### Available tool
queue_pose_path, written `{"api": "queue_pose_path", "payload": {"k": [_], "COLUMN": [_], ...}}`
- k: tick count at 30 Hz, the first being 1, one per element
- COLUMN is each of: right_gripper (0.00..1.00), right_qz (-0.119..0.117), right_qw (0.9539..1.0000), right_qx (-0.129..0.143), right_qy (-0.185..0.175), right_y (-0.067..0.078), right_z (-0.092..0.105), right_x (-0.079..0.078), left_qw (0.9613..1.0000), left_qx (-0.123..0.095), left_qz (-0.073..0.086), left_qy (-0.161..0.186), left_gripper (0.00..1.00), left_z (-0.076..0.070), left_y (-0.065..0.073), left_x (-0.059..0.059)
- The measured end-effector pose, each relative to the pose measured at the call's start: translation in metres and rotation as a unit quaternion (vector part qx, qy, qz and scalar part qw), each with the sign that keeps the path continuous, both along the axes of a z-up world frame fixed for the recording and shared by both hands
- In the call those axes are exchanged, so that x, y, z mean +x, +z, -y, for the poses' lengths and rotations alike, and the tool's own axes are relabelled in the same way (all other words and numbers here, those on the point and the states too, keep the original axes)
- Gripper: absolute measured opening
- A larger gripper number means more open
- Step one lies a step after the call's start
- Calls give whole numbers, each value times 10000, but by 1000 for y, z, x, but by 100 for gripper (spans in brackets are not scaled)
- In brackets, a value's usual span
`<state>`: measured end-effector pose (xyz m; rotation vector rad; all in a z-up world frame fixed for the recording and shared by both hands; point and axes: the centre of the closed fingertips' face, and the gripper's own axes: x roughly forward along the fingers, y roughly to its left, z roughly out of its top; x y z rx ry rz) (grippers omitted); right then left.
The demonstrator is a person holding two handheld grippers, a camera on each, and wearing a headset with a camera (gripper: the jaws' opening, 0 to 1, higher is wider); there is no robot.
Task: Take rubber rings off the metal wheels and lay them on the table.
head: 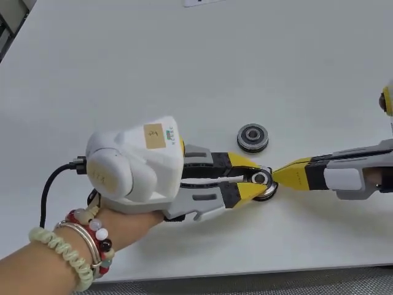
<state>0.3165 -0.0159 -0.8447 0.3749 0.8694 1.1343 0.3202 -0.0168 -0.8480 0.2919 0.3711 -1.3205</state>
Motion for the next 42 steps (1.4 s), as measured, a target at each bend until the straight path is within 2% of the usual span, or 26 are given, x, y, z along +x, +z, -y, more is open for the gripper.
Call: {"api": "queue_pose_path", "payload": {"k": [12,25,32,34,35,37,42], "right_gripper": [0,0,0,0,0,0,0], "right_qz": [-164,-234,-348,-348,-473,-345,-569], "right_qw": [9998,9994,9986,9979,9971,9980,9958], "right_qx": [119,248,398,531,595,523,698], "right_qy": [-61,-65,-98,-123,6,-53,-165], "right_y": [0,2,6,11,13,11,11], "right_z": [-1,-2,-4,-5,-6,-6,-6], "right_x": [2,3,4,5,1,4,4], "left_qw": [10000,10000,10000,10000,10000,10000,10000], "left_qx": [5,11,3,2,-3,-2,0], "left_qz": [27,32,28,28,30,27,25], "left_qy": [7,8,30,26,32,39,37], "left_gripper": [14,14,14,14,14,14,14], "left_z": [0,0,0,0,0,1,1], "left_y": [0,0,0,0,0,0,0], "left_x": [0,0,2,2,2,2,2]}}
